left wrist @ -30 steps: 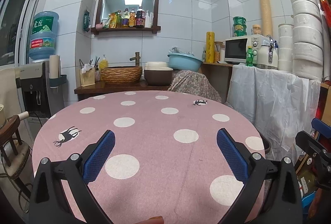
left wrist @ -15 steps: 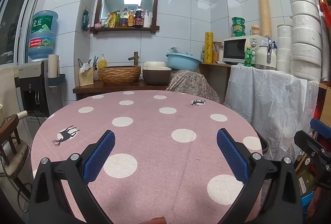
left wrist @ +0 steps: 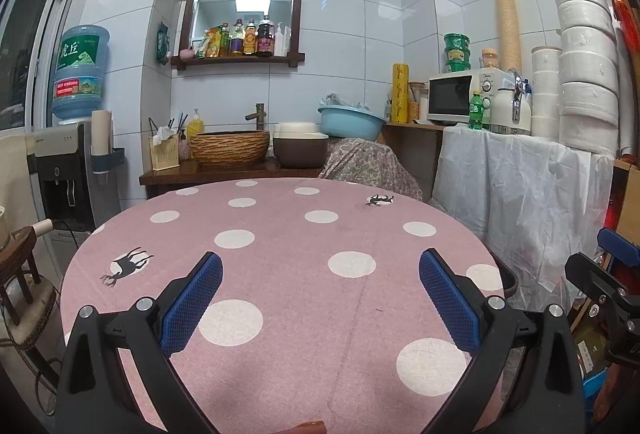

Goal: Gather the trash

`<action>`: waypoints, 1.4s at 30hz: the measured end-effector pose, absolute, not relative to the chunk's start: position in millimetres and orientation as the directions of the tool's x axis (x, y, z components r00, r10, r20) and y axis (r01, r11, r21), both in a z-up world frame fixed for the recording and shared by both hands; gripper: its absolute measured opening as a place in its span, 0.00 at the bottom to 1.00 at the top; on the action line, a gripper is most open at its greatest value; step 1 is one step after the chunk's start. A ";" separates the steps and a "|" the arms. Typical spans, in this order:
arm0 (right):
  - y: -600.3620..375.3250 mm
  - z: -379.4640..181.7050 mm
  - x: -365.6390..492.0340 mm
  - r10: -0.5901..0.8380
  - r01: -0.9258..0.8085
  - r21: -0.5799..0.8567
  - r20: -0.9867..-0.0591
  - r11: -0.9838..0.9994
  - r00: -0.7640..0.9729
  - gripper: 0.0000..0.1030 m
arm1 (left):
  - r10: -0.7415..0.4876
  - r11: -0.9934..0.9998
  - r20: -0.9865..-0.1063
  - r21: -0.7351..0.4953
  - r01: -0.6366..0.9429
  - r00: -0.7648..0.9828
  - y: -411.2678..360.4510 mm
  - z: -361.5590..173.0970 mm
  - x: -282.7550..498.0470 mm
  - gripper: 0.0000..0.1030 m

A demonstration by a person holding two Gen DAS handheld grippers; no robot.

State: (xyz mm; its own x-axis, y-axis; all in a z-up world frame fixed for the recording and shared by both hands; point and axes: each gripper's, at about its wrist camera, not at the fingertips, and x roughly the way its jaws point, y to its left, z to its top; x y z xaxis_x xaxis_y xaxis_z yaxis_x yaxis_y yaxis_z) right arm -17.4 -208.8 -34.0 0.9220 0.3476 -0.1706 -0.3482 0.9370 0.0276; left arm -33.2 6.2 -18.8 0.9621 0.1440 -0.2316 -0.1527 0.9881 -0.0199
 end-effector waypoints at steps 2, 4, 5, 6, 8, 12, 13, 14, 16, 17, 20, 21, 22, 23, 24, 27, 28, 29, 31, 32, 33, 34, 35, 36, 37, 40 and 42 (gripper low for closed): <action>-209.0 -33.8 -16.9 0.351 -0.351 0.030 -0.171 0.936 0.920 0.94 | 0.141 0.988 -0.232 -0.024 -0.151 0.962 6.8 -18.1 -33.6 0.95; -209.0 -34.0 -16.6 0.352 -0.353 0.029 -0.173 0.935 0.920 0.94 | 0.142 0.988 -0.230 -0.022 -0.151 0.963 7.2 -18.1 -34.1 0.95; -209.3 -33.8 -16.6 0.352 -0.352 0.028 -0.172 0.936 0.920 0.94 | 0.143 0.988 -0.228 -0.020 -0.151 0.963 6.8 -17.6 -34.6 0.95; -209.3 -33.9 -16.5 0.352 -0.352 0.027 -0.173 0.935 0.920 0.94 | 0.141 0.989 -0.227 -0.019 -0.149 0.964 6.5 -17.5 -35.4 0.95; -209.4 -33.5 -16.9 0.351 -0.352 0.024 -0.172 0.936 0.920 0.94 | 0.135 0.990 -0.223 -0.020 -0.143 0.966 5.2 -17.1 -36.8 0.95; -210.1 -31.7 -19.0 0.353 -0.354 0.018 -0.163 0.935 0.922 0.94 | 0.135 0.990 -0.222 -0.018 -0.143 0.966 3.5 -17.3 -38.2 0.95; -210.0 -31.5 -19.3 0.353 -0.355 0.017 -0.161 0.935 0.922 0.94 | 0.134 0.990 -0.222 -0.017 -0.142 0.966 3.1 -17.0 -39.0 0.95; -209.5 -31.7 -19.4 0.354 -0.356 0.017 -0.162 0.934 0.921 0.94 | 0.135 0.990 -0.221 -0.015 -0.141 0.966 2.6 -16.8 -39.4 0.95; -208.5 -32.5 -19.8 0.357 -0.359 0.017 -0.163 0.933 0.920 0.94 | 0.138 0.989 -0.218 -0.012 -0.145 0.966 2.1 -16.3 -39.9 0.95; -208.3 -32.9 -20.0 0.358 -0.360 0.016 -0.163 0.933 0.919 0.94 | 0.139 0.989 -0.216 -0.010 -0.144 0.967 1.8 -16.1 -40.5 0.95; -207.4 -34.2 -19.4 0.359 -0.362 0.014 -0.168 0.932 0.918 0.94 | 0.144 0.989 -0.212 -0.006 -0.149 0.966 3.2 -15.9 -41.2 0.95; -207.1 -34.4 -19.5 0.360 -0.363 0.015 -0.168 0.932 0.918 0.94 | 0.148 0.988 -0.214 -0.005 -0.152 0.966 4.3 -16.1 -40.0 0.95; -207.2 -34.5 -19.4 0.361 -0.364 0.016 -0.169 0.931 0.917 0.94 | 0.152 0.988 -0.216 -0.004 -0.156 0.964 5.0 -16.5 -39.4 0.95; -206.9 -34.6 -19.4 0.362 -0.364 0.017 -0.169 0.931 0.917 0.94 | 0.152 0.988 -0.222 -0.005 -0.157 0.963 6.1 -16.5 -38.3 0.95; -206.9 -34.4 -19.3 0.362 -0.364 0.017 -0.169 0.931 0.917 0.94 | 0.153 0.987 -0.225 -0.007 -0.159 0.962 6.7 -16.6 -37.6 0.95; -207.0 -34.1 -19.4 0.362 -0.364 0.015 -0.167 0.931 0.917 0.94 | 0.147 0.988 -0.232 -0.017 -0.155 0.961 9.2 -17.1 -36.3 0.95; -206.5 -34.0 -19.7 0.360 -0.363 0.015 -0.167 0.932 0.918 0.94 | 0.146 0.988 -0.234 -0.017 -0.154 0.961 9.6 -17.4 -35.9 0.95; -206.8 -34.2 -19.7 0.360 -0.362 0.015 -0.166 0.932 0.918 0.94 | 0.146 0.988 -0.235 -0.017 -0.154 0.961 9.7 -17.4 -35.7 0.95; -206.5 -33.9 -19.6 0.359 -0.362 0.016 -0.167 0.932 0.918 0.94 | 0.145 0.988 -0.236 -0.017 -0.153 0.961 9.4 -17.3 -35.5 0.95; -206.7 -34.1 -19.5 0.360 -0.362 0.018 -0.168 0.932 0.918 0.94 | 0.143 0.988 -0.237 -0.016 -0.151 0.961 9.7 -17.6 -34.9 0.95; -206.8 -34.0 -19.9 0.361 -0.363 0.019 -0.169 0.931 0.917 0.94 | 0.142 0.989 -0.237 -0.014 -0.149 0.961 10.2 -17.8 -35.0 0.95; -206.7 -34.0 -20.0 0.362 -0.364 0.020 -0.170 0.931 0.917 0.94 | 0.142 0.989 -0.237 -0.013 -0.150 0.961 10.1 -17.6 -34.6 0.95; -206.6 -33.9 -20.0 0.363 -0.365 0.020 -0.170 0.931 0.916 0.94 | 0.141 0.989 -0.237 -0.014 -0.149 0.961 10.4 -17.8 -34.8 0.95; -206.5 -33.7 -20.2 0.363 -0.365 0.019 -0.170 0.931 0.916 0.94 | 0.141 0.989 -0.236 -0.015 -0.149 0.961 10.5 -17.8 -34.8 0.95; -206.5 -33.6 -20.4 0.362 -0.364 0.018 -0.169 0.931 0.917 0.94 | 0.142 0.989 -0.235 -0.016 -0.150 0.962 10.5 -17.8 -34.7 0.95; -206.5 -33.1 -20.6 0.364 -0.366 0.020 -0.167 0.931 0.916 0.94 | 0.143 0.989 -0.235 -0.014 -0.150 0.961 10.7 -18.1 -35.3 0.95; -206.5 -33.4 -20.5 0.366 -0.367 0.021 -0.168 0.930 0.916 0.94 | 0.145 0.988 -0.234 -0.011 -0.152 0.961 10.9 -18.4 -35.6 0.95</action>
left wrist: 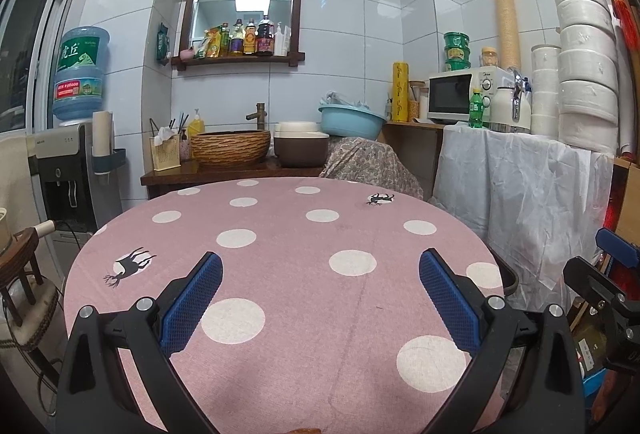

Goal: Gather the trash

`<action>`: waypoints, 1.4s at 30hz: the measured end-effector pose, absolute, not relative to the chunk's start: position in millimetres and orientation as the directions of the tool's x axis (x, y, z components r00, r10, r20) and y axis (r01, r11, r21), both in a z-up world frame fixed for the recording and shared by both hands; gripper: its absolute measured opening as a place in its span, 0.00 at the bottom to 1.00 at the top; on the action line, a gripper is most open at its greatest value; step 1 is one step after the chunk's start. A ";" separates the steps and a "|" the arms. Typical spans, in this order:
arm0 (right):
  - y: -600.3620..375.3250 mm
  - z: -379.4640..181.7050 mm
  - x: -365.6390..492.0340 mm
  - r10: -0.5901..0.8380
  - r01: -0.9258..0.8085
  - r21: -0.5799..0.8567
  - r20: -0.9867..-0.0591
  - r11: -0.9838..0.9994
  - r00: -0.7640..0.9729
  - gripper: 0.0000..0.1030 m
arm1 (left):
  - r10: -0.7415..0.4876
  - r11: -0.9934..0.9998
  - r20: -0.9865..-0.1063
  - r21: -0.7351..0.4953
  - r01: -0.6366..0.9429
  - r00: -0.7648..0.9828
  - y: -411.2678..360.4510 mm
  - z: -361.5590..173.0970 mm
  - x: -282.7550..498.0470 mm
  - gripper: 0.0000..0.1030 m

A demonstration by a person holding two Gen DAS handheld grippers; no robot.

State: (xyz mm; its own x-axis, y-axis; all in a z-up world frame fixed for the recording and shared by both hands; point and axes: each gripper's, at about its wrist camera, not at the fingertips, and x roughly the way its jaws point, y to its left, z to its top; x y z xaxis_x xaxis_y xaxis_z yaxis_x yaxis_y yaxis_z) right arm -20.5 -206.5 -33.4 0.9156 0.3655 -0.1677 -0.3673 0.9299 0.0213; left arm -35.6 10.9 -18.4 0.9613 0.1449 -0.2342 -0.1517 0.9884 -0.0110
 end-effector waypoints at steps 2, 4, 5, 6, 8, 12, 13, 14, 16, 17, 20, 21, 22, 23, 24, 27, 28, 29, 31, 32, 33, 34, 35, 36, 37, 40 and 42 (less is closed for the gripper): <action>-206.5 -33.6 -20.1 0.366 -0.368 0.021 -0.169 0.930 0.915 0.94 | 0.146 0.988 -0.237 -0.010 -0.152 0.961 10.6 -18.6 -35.0 0.95; -205.9 -34.0 -19.9 0.366 -0.368 0.021 -0.171 0.930 0.915 0.94 | 0.144 0.989 -0.239 -0.010 -0.151 0.960 10.8 -18.9 -35.0 0.95; -205.6 -34.1 -19.5 0.366 -0.368 0.022 -0.173 0.930 0.914 0.94 | 0.143 0.989 -0.241 -0.009 -0.150 0.960 11.9 -19.3 -34.8 0.95; -205.3 -34.3 -19.0 0.367 -0.368 0.024 -0.175 0.929 0.914 0.94 | 0.143 0.989 -0.243 -0.009 -0.149 0.959 12.3 -19.4 -34.6 0.95; -205.4 -34.3 -18.8 0.367 -0.368 0.025 -0.175 0.929 0.914 0.94 | 0.143 0.989 -0.244 -0.010 -0.150 0.959 14.0 -19.5 -34.4 0.95; -205.5 -34.3 -18.3 0.367 -0.369 0.025 -0.175 0.929 0.913 0.94 | 0.142 0.989 -0.245 -0.008 -0.149 0.959 14.2 -19.5 -34.2 0.95; -205.4 -34.3 -18.3 0.367 -0.368 0.025 -0.176 0.929 0.914 0.94 | 0.142 0.989 -0.245 -0.008 -0.149 0.959 14.2 -19.5 -34.3 0.95; -205.5 -34.6 -18.0 0.366 -0.368 0.025 -0.176 0.930 0.914 0.94 | 0.143 0.989 -0.244 -0.007 -0.150 0.959 13.9 -19.4 -34.3 0.95; -205.5 -34.8 -17.7 0.366 -0.368 0.026 -0.177 0.930 0.914 0.94 | 0.143 0.989 -0.246 -0.006 -0.149 0.959 13.8 -19.4 -34.1 0.95; -205.5 -34.8 -17.5 0.366 -0.367 0.027 -0.177 0.930 0.914 0.94 | 0.142 0.989 -0.245 -0.007 -0.149 0.959 13.8 -19.5 -34.1 0.95; -205.5 -35.4 -17.0 0.365 -0.366 0.027 -0.175 0.930 0.914 0.94 | 0.142 0.989 -0.244 -0.007 -0.149 0.959 14.2 -19.6 -33.7 0.95; -205.4 -35.5 -16.8 0.365 -0.366 0.026 -0.175 0.930 0.915 0.94 | 0.142 0.989 -0.245 -0.007 -0.148 0.959 14.0 -19.5 -33.6 0.95; -205.6 -35.6 -17.0 0.365 -0.366 0.027 -0.175 0.930 0.915 0.94 | 0.141 0.989 -0.246 -0.006 -0.147 0.959 13.9 -19.6 -33.6 0.95; -205.5 -35.8 -16.8 0.365 -0.366 0.028 -0.175 0.930 0.914 0.94 | 0.140 0.989 -0.247 -0.006 -0.146 0.959 14.1 -19.9 -33.4 0.95; -205.7 -35.5 -16.8 0.366 -0.367 0.028 -0.176 0.930 0.914 0.94 | 0.140 0.989 -0.248 -0.006 -0.146 0.958 14.7 -20.0 -32.8 0.95; -205.2 -35.8 -16.8 0.365 -0.365 0.031 -0.178 0.930 0.914 0.94 | 0.133 0.990 -0.247 -0.003 -0.138 0.960 16.1 -20.0 -32.0 0.95; -204.9 -35.9 -16.5 0.365 -0.365 0.033 -0.180 0.930 0.914 0.94 | 0.137 0.990 -0.244 0.002 -0.140 0.960 15.9 -20.1 -32.1 0.95; -204.7 -35.8 -16.5 0.364 -0.364 0.034 -0.182 0.931 0.913 0.94 | 0.145 0.989 -0.242 0.008 -0.147 0.960 15.8 -20.0 -32.4 0.95; -204.6 -35.7 -16.4 0.365 -0.365 0.035 -0.180 0.930 0.914 0.94 | 0.145 0.989 -0.243 0.005 -0.149 0.959 16.4 -19.6 -32.8 0.95; -204.4 -35.6 -16.5 0.365 -0.365 0.035 -0.179 0.930 0.914 0.94 | 0.144 0.989 -0.246 0.001 -0.149 0.959 16.7 -19.5 -32.7 0.95; -204.1 -35.5 -16.5 0.365 -0.365 0.034 -0.179 0.930 0.914 0.94 | 0.144 0.989 -0.247 -0.003 -0.149 0.958 17.2 -19.5 -33.0 0.95; -203.7 -35.8 -16.6 0.365 -0.365 0.033 -0.179 0.931 0.914 0.94 | 0.139 0.989 -0.248 -0.005 -0.145 0.959 17.7 -19.3 -33.0 0.95; -203.4 -36.0 -16.8 0.364 -0.364 0.032 -0.179 0.931 0.914 0.94 | 0.139 0.989 -0.247 -0.005 -0.145 0.959 17.9 -19.4 -33.2 0.95; -203.0 -36.0 -16.5 0.364 -0.364 0.032 -0.181 0.931 0.914 0.94 | 0.143 0.989 -0.247 -0.004 -0.149 0.958 17.5 -19.4 -33.1 0.95; -202.9 -36.3 -16.7 0.364 -0.364 0.033 -0.181 0.931 0.914 0.94 | 0.143 0.989 -0.248 -0.004 -0.148 0.958 18.2 -19.3 -33.0 0.95; -202.5 -36.4 -17.2 0.363 -0.364 0.033 -0.178 0.931 0.914 0.94 | 0.139 0.989 -0.251 -0.007 -0.145 0.958 19.9 -19.1 -32.4 0.95; -202.7 -36.6 -17.7 0.364 -0.364 0.033 -0.178 0.931 0.914 0.94 | 0.137 0.990 -0.251 -0.008 -0.144 0.958 20.1 -19.2 -32.6 0.95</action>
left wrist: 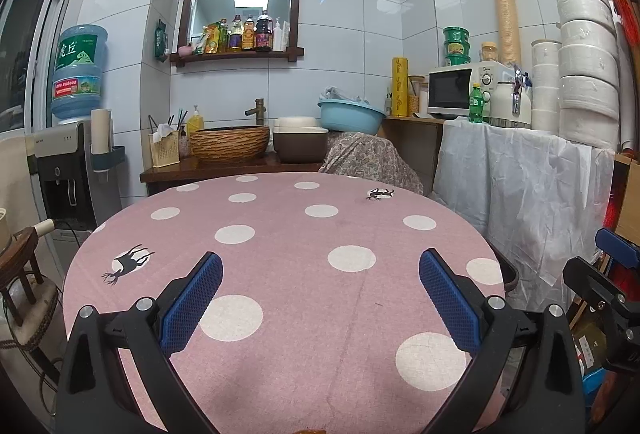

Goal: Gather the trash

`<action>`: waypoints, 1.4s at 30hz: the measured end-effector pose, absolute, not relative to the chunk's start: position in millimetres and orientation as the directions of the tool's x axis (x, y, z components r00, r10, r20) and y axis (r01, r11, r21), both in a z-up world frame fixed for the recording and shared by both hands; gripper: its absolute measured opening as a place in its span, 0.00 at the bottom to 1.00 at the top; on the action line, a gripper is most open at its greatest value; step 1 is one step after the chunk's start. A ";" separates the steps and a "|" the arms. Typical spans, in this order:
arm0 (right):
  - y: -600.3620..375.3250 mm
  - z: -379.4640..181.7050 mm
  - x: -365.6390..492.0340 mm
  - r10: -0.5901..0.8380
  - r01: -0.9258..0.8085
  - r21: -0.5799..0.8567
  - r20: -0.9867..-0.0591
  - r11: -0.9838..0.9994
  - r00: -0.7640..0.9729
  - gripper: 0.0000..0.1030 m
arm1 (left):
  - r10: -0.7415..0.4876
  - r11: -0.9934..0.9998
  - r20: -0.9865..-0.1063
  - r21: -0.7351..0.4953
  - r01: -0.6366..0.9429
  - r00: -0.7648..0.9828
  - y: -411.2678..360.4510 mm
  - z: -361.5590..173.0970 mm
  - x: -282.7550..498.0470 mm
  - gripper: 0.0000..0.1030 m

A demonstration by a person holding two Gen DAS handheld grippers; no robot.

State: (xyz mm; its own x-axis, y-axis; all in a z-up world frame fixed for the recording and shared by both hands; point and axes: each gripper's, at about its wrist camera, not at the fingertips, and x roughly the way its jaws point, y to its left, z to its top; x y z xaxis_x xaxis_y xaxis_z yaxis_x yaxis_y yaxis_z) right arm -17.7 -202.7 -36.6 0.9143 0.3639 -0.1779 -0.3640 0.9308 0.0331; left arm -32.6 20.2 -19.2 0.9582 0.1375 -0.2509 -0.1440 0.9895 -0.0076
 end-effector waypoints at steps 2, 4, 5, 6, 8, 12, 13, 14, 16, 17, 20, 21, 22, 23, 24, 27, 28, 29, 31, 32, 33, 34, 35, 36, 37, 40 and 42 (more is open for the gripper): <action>-202.5 -36.5 -17.6 0.364 -0.364 0.033 -0.178 0.931 0.914 0.94 | 0.139 0.989 -0.249 -0.008 -0.145 0.958 20.3 -19.2 -32.8 0.95; -202.1 -36.5 -17.9 0.363 -0.364 0.033 -0.177 0.931 0.915 0.94 | 0.139 0.989 -0.247 -0.008 -0.146 0.959 21.0 -19.5 -33.3 0.95; -201.9 -36.5 -17.9 0.363 -0.363 0.033 -0.177 0.931 0.915 0.94 | 0.139 0.989 -0.247 -0.008 -0.146 0.959 21.3 -19.7 -33.5 0.95; -202.1 -36.6 -18.2 0.363 -0.364 0.033 -0.177 0.931 0.915 0.94 | 0.139 0.989 -0.248 -0.008 -0.145 0.959 21.6 -19.7 -33.5 0.95; -202.1 -36.6 -18.1 0.364 -0.364 0.034 -0.178 0.931 0.914 0.94 | 0.139 0.989 -0.248 -0.007 -0.145 0.959 21.4 -19.7 -33.5 0.95; -202.2 -36.6 -18.1 0.364 -0.364 0.033 -0.178 0.931 0.914 0.94 | 0.139 0.989 -0.248 -0.008 -0.145 0.959 20.9 -19.6 -33.5 0.95; -202.2 -36.6 -18.1 0.364 -0.364 0.033 -0.178 0.931 0.914 0.94 | 0.139 0.989 -0.249 -0.008 -0.145 0.959 21.2 -19.6 -33.5 0.95; -201.8 -36.7 -18.2 0.364 -0.364 0.033 -0.179 0.931 0.914 0.94 | 0.140 0.989 -0.248 -0.008 -0.146 0.959 20.7 -19.7 -33.6 0.95; -201.8 -36.5 -18.4 0.364 -0.364 0.033 -0.179 0.931 0.914 0.94 | 0.141 0.989 -0.248 -0.008 -0.147 0.958 21.1 -19.5 -33.7 0.95; -201.8 -36.6 -18.9 0.365 -0.365 0.033 -0.178 0.930 0.914 0.94 | 0.140 0.989 -0.247 -0.009 -0.147 0.959 21.1 -19.6 -33.7 0.95; -201.5 -36.7 -19.0 0.366 -0.366 0.033 -0.179 0.930 0.913 0.94 | 0.140 0.989 -0.248 -0.009 -0.147 0.959 21.8 -19.6 -33.6 0.95; -202.1 -36.7 -18.8 0.367 -0.368 0.032 -0.179 0.929 0.913 0.94 | 0.139 0.989 -0.248 -0.009 -0.146 0.959 22.0 -19.6 -33.6 0.95; -202.1 -36.6 -18.5 0.367 -0.367 0.032 -0.178 0.930 0.913 0.94 | 0.138 0.989 -0.248 -0.009 -0.144 0.959 22.2 -19.5 -33.5 0.95; -202.0 -36.6 -18.5 0.366 -0.367 0.032 -0.179 0.930 0.913 0.94 | 0.138 0.989 -0.249 -0.008 -0.145 0.959 22.3 -19.6 -33.4 0.95; -201.7 -36.5 -18.7 0.366 -0.367 0.032 -0.178 0.930 0.913 0.94 | 0.138 0.989 -0.249 -0.008 -0.145 0.959 22.1 -19.6 -33.5 0.95; -201.8 -36.6 -18.6 0.367 -0.367 0.033 -0.179 0.930 0.913 0.94 | 0.138 0.990 -0.250 -0.006 -0.144 0.958 21.5 -20.2 -33.8 0.95; -202.1 -36.6 -18.5 0.367 -0.367 0.033 -0.179 0.930 0.913 0.94 | 0.138 0.989 -0.249 -0.007 -0.144 0.959 21.0 -20.2 -33.9 0.95; -202.2 -36.6 -18.4 0.367 -0.367 0.033 -0.179 0.930 0.913 0.94 | 0.137 0.990 -0.248 -0.008 -0.144 0.959 21.0 -20.2 -34.0 0.95; -202.0 -36.5 -18.7 0.367 -0.367 0.033 -0.179 0.929 0.913 0.94 | 0.138 0.989 -0.250 -0.007 -0.145 0.958 20.9 -20.9 -33.4 0.95; -202.1 -36.5 -18.7 0.366 -0.367 0.032 -0.178 0.930 0.913 0.94 | 0.139 0.989 -0.250 -0.008 -0.145 0.958 20.7 -21.3 -33.7 0.95; -201.9 -36.5 -18.7 0.366 -0.367 0.031 -0.178 0.930 0.913 0.94 | 0.138 0.989 -0.251 -0.010 -0.145 0.958 20.9 -21.7 -33.9 0.95; -201.9 -36.5 -18.5 0.367 -0.367 0.031 -0.179 0.930 0.913 0.94 | 0.138 0.989 -0.250 -0.009 -0.145 0.958 21.0 -21.4 -33.6 0.95; -202.2 -36.5 -18.4 0.367 -0.367 0.033 -0.179 0.930 0.913 0.94 | 0.138 0.989 -0.250 -0.009 -0.145 0.958 21.3 -21.4 -33.6 0.95; -202.0 -36.6 -18.5 0.367 -0.367 0.033 -0.179 0.930 0.913 0.94 | 0.137 0.990 -0.249 -0.008 -0.144 0.959 21.6 -21.3 -33.6 0.95; -201.9 -36.6 -18.4 0.367 -0.367 0.033 -0.179 0.930 0.913 0.94 | 0.138 0.990 -0.249 -0.008 -0.144 0.959 21.6 -21.3 -33.6 0.95; -201.8 -36.6 -18.7 0.367 -0.368 0.033 -0.179 0.929 0.913 0.94 | 0.134 0.990 -0.250 -0.011 -0.141 0.959 21.9 -21.6 -33.7 0.95; -201.6 -36.4 -18.9 0.366 -0.366 0.032 -0.179 0.930 0.913 0.94 | 0.132 0.990 -0.249 -0.014 -0.139 0.959 21.0 -22.6 -34.0 0.95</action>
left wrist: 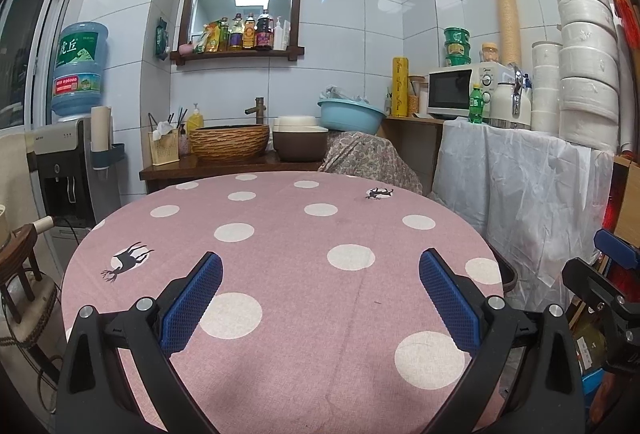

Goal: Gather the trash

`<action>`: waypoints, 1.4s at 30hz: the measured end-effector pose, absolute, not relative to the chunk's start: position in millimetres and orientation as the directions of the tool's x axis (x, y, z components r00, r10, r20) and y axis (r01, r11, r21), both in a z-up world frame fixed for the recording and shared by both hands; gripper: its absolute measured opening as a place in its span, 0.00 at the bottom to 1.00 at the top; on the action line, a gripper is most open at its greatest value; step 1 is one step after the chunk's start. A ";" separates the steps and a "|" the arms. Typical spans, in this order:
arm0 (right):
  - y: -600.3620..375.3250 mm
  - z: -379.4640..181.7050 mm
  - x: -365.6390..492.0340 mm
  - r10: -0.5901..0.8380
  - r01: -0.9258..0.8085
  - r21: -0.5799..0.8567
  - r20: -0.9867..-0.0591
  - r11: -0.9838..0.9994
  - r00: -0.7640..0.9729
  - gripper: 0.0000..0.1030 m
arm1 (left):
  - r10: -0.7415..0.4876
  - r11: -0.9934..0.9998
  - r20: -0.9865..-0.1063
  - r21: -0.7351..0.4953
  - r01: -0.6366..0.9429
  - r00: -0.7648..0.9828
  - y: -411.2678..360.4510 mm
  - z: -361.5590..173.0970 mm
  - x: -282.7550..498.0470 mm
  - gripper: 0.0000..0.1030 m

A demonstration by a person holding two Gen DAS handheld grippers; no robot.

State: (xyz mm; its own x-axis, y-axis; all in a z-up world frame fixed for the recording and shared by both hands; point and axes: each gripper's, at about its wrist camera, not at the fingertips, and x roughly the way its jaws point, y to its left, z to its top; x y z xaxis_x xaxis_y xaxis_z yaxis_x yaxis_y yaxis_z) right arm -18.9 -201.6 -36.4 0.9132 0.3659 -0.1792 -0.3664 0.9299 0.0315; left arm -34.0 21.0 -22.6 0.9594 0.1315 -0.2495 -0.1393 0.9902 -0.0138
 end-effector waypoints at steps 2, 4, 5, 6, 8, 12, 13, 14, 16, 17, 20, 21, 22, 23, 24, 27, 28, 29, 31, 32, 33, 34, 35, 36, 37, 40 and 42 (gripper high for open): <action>-202.0 -36.4 -18.5 0.367 -0.367 0.033 -0.178 0.930 0.913 0.94 | 0.132 0.990 -0.250 -0.013 -0.140 0.959 20.6 -23.4 -34.4 0.95; -201.8 -36.4 -18.4 0.368 -0.368 0.033 -0.178 0.929 0.913 0.94 | 0.140 0.989 -0.251 -0.014 -0.148 0.958 19.9 -24.1 -34.5 0.95; -202.1 -36.5 -18.4 0.368 -0.368 0.033 -0.179 0.929 0.913 0.94 | 0.136 0.989 -0.254 -0.017 -0.145 0.958 19.9 -24.2 -34.6 0.95; -202.0 -36.4 -18.5 0.367 -0.368 0.033 -0.179 0.929 0.913 0.94 | 0.134 0.990 -0.255 -0.018 -0.143 0.958 19.5 -23.8 -34.4 0.95; -202.2 -36.3 -18.4 0.368 -0.368 0.034 -0.178 0.929 0.913 0.94 | 0.139 0.989 -0.243 -0.013 -0.146 0.960 18.4 -23.0 -36.1 0.95; -202.2 -36.3 -18.9 0.367 -0.367 0.032 -0.175 0.930 0.914 0.94 | 0.138 0.989 -0.247 -0.014 -0.146 0.959 16.9 -21.8 -36.0 0.95; -202.7 -36.5 -19.1 0.368 -0.368 0.032 -0.175 0.929 0.913 0.94 | 0.142 0.988 -0.249 -0.016 -0.151 0.958 17.0 -21.8 -36.0 0.95; -203.0 -36.5 -19.2 0.368 -0.368 0.032 -0.175 0.929 0.913 0.94 | 0.138 0.989 -0.250 -0.020 -0.148 0.958 17.1 -21.6 -36.0 0.95; -202.8 -36.5 -19.9 0.368 -0.369 0.032 -0.172 0.929 0.914 0.94 | 0.138 0.989 -0.248 -0.018 -0.147 0.959 16.5 -20.5 -36.0 0.95; -203.6 -36.6 -19.9 0.369 -0.370 0.032 -0.172 0.929 0.913 0.94 | 0.140 0.989 -0.245 -0.014 -0.148 0.959 15.9 -20.2 -36.4 0.95; -203.7 -36.9 -20.3 0.369 -0.369 0.031 -0.173 0.929 0.913 0.94 | 0.140 0.989 -0.246 -0.014 -0.148 0.959 15.0 -19.6 -36.1 0.95; -203.4 -37.0 -20.5 0.369 -0.370 0.031 -0.174 0.929 0.913 0.94 | 0.139 0.989 -0.247 -0.016 -0.147 0.959 14.9 -19.5 -35.8 0.95; -203.9 -37.0 -20.5 0.370 -0.371 0.031 -0.175 0.928 0.912 0.94 | 0.139 0.989 -0.250 -0.017 -0.148 0.958 14.7 -19.7 -35.6 0.95; -204.1 -37.0 -20.9 0.371 -0.371 0.032 -0.176 0.928 0.912 0.94 | 0.140 0.989 -0.250 -0.017 -0.148 0.958 14.6 -19.8 -35.4 0.95; -204.6 -36.9 -21.3 0.372 -0.372 0.032 -0.176 0.928 0.912 0.94 | 0.140 0.989 -0.251 -0.017 -0.149 0.958 14.5 -19.8 -35.5 0.95; -204.3 -36.9 -21.5 0.372 -0.372 0.031 -0.176 0.928 0.912 0.94 | 0.140 0.989 -0.252 -0.018 -0.149 0.957 14.9 -19.9 -35.3 0.95; -204.2 -36.9 -21.2 0.371 -0.372 0.031 -0.176 0.928 0.912 0.94 | 0.141 0.988 -0.253 -0.019 -0.150 0.957 15.0 -20.3 -35.4 0.95; -204.2 -36.9 -21.2 0.371 -0.372 0.032 -0.177 0.928 0.912 0.94 | 0.141 0.988 -0.254 -0.019 -0.151 0.957 14.9 -20.5 -35.6 0.95; -204.0 -37.0 -21.7 0.371 -0.371 0.032 -0.177 0.928 0.912 0.94 | 0.139 0.988 -0.256 -0.022 -0.150 0.957 14.7 -21.0 -35.8 0.95; -204.1 -36.8 -21.1 0.371 -0.371 0.032 -0.177 0.928 0.912 0.94 | 0.140 0.988 -0.256 -0.021 -0.150 0.957 14.3 -21.0 -35.9 0.95; -204.4 -36.8 -21.7 0.371 -0.372 0.032 -0.178 0.928 0.911 0.94 | 0.141 0.988 -0.256 -0.020 -0.151 0.956 14.2 -21.0 -35.8 0.95; -204.6 -36.7 -21.6 0.371 -0.372 0.031 -0.178 0.928 0.911 0.94 | 0.142 0.988 -0.255 -0.020 -0.152 0.956 13.9 -21.0 -36.2 0.95; -204.6 -36.7 -21.4 0.371 -0.372 0.031 -0.178 0.928 0.911 0.94 | 0.140 0.988 -0.255 -0.022 -0.151 0.957 14.3 -20.9 -36.0 0.95; -204.6 -36.7 -21.9 0.371 -0.372 0.032 -0.177 0.928 0.911 0.94 | 0.140 0.988 -0.255 -0.023 -0.151 0.957 14.6 -20.9 -35.7 0.95; -204.5 -36.7 -22.0 0.373 -0.373 0.032 -0.178 0.927 0.911 0.94 | 0.140 0.988 -0.256 -0.023 -0.150 0.957 14.9 -20.9 -35.6 0.95; -204.4 -36.6 -21.5 0.371 -0.372 0.031 -0.177 0.928 0.911 0.94 | 0.141 0.988 -0.256 -0.020 -0.151 0.956 14.7 -21.1 -35.9 0.95; -204.4 -36.6 -21.8 0.371 -0.371 0.032 -0.177 0.928 0.912 0.94 | 0.142 0.988 -0.258 -0.022 -0.152 0.956 14.9 -21.3 -35.9 0.95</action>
State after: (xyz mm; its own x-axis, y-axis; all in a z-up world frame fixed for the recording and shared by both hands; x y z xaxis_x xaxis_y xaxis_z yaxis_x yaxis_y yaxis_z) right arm -21.8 -204.4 -36.6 0.9115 0.3710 -0.1773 -0.3715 0.9279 0.0317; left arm -35.9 14.9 -21.3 0.9557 0.1417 -0.2578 -0.1524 0.9881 -0.0216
